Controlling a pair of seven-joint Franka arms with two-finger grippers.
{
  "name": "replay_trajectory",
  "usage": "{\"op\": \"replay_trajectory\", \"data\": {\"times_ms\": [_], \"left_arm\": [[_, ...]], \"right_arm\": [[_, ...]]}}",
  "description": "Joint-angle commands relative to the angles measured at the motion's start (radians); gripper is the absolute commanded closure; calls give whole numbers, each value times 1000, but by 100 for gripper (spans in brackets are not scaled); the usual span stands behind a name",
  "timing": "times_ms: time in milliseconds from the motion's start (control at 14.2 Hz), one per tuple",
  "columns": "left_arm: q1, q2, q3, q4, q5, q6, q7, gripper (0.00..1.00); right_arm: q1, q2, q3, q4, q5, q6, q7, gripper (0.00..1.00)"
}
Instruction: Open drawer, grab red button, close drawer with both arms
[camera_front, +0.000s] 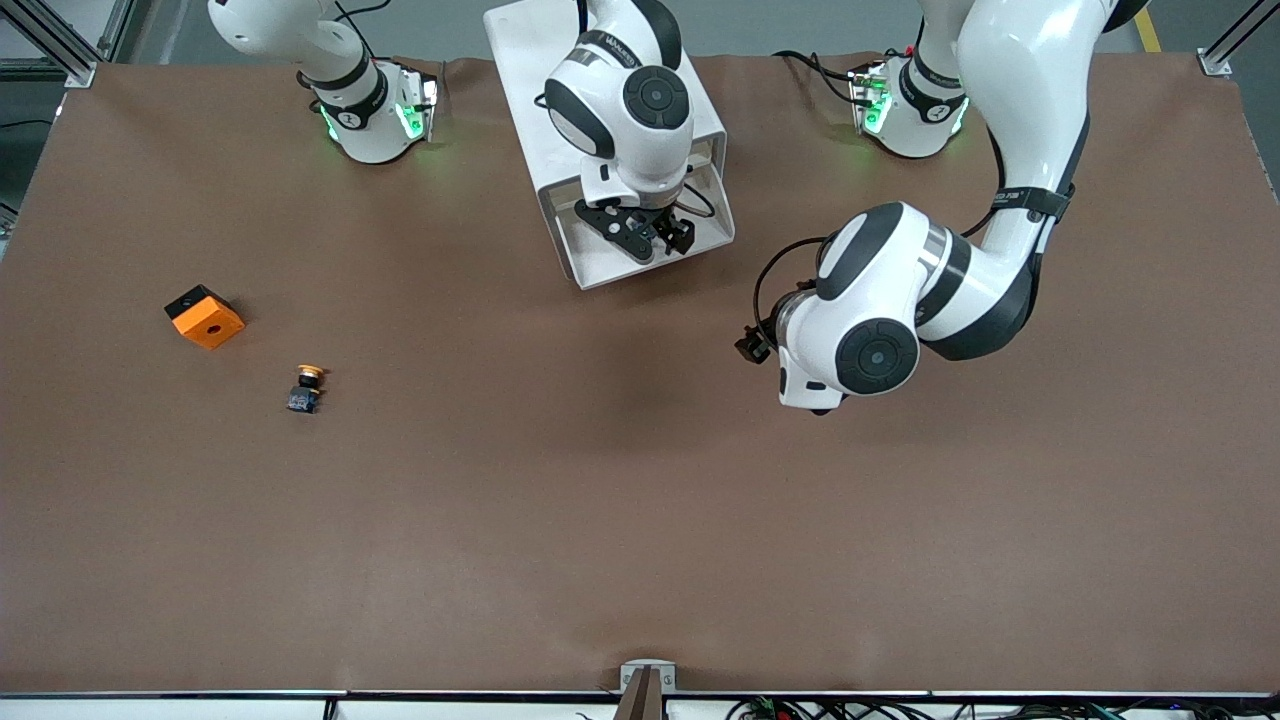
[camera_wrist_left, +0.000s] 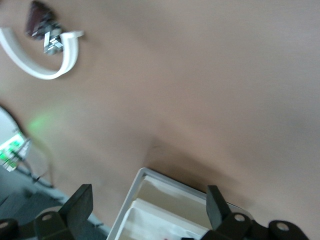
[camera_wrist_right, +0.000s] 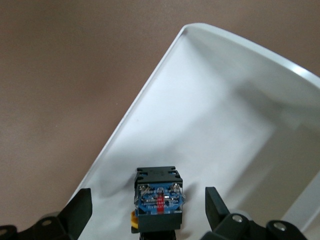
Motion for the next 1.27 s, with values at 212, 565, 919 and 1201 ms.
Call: {"op": "replay_trajectory", "data": {"times_ms": [212, 565, 919, 1201], "left_arm": [[-8, -19, -8, -17, 33, 97, 123, 0], [-6, -19, -6, -17, 35, 102, 154, 0], [-6, -14, -5, -17, 35, 116, 155, 0], [-5, -11, -5, -17, 35, 116, 161, 0]], "right_arm": [[7, 9, -13, 16, 11, -12, -46, 10], [13, 38, -13, 36, 11, -10, -44, 14], [11, 41, -11, 54, 19, -12, -36, 95], [2, 39, -11, 82, 22, -21, -36, 100]]}}
